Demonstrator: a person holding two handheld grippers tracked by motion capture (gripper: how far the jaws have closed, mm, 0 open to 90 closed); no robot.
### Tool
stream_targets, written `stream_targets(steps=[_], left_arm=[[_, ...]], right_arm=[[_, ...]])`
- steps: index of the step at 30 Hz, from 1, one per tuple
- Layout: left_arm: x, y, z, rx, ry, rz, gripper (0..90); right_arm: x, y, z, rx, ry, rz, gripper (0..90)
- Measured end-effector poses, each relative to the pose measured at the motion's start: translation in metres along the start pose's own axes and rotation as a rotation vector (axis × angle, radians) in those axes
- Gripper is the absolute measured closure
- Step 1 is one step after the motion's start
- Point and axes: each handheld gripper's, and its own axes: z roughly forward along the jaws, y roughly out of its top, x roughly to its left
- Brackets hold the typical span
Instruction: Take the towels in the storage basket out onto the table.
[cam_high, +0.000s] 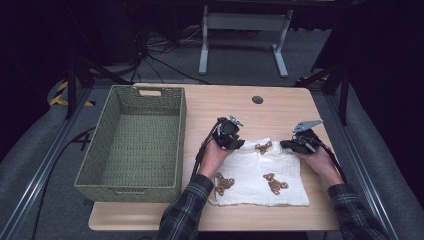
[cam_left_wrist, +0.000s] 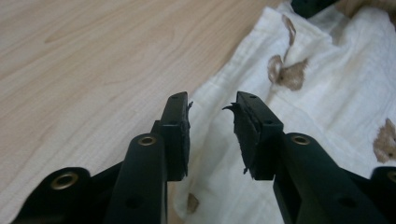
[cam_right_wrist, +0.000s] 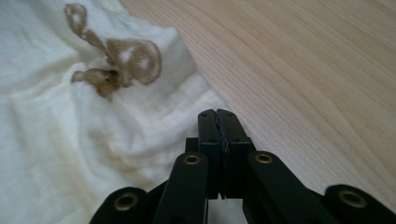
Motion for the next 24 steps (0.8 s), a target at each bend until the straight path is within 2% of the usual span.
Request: stream_targets(steps=[1, 2, 4, 8, 9, 11, 13, 15, 17, 20, 22, 23, 24], left_arm=[[0.001, 0.001, 0.001, -0.001, -0.008, -0.005, 68.6], [0.001, 0.002, 0.003, -0.004, -0.022, 0.01, 68.4], [0.0, 0.002, 0.006, 0.011, -0.032, 0.013, 68.2], [-0.005, 0.0, 0.015, 0.042, -0.083, 0.027, 69.0], [-0.006, 0.0, 0.018, 0.056, -0.088, 0.031, 71.9], [-0.007, 0.0, 0.019, 0.06, -0.089, 0.017, 87.2], [-0.01, -0.001, 0.016, 0.05, -0.099, 0.024, 88.5], [-0.019, -0.002, 0.011, 0.045, -0.102, 0.051, 88.5], [-0.027, -0.005, 0.009, 0.06, -0.103, 0.086, 88.5], [-0.042, -0.013, 0.011, 0.071, -0.128, 0.119, 88.5], [-0.051, -0.019, 0.015, 0.095, -0.152, 0.135, 88.5], [-0.056, -0.022, 0.017, 0.129, -0.164, 0.149, 88.4], [-0.061, -0.025, 0.019, 0.122, -0.178, 0.15, 88.0]], right_arm=[[0.002, 0.001, -0.003, -0.006, 0.004, -0.003, 87.8], [0.004, 0.001, -0.005, -0.012, 0.007, -0.007, 86.8], [0.008, 0.0, -0.009, -0.019, 0.013, -0.013, 86.3], [0.014, -0.001, -0.012, -0.029, 0.027, -0.027, 85.2], [0.015, -0.002, -0.013, -0.028, 0.033, -0.023, 85.2], [0.016, -0.002, -0.014, -0.032, 0.037, -0.025, 85.1], [0.018, -0.003, -0.016, -0.034, 0.04, -0.025, 85.1], [0.02, -0.004, -0.019, -0.04, 0.047, -0.025, 85.0], [0.021, -0.005, -0.022, -0.044, 0.056, -0.024, 85.1], [0.023, -0.008, -0.026, -0.045, 0.057, -0.025, 85.1], [0.023, -0.012, -0.028, -0.044, 0.057, -0.021, 85.2], [0.023, -0.013, -0.029, -0.043, 0.054, -0.021, 85.2], [0.022, -0.015, -0.03, -0.042, 0.05, -0.019, 85.2]])
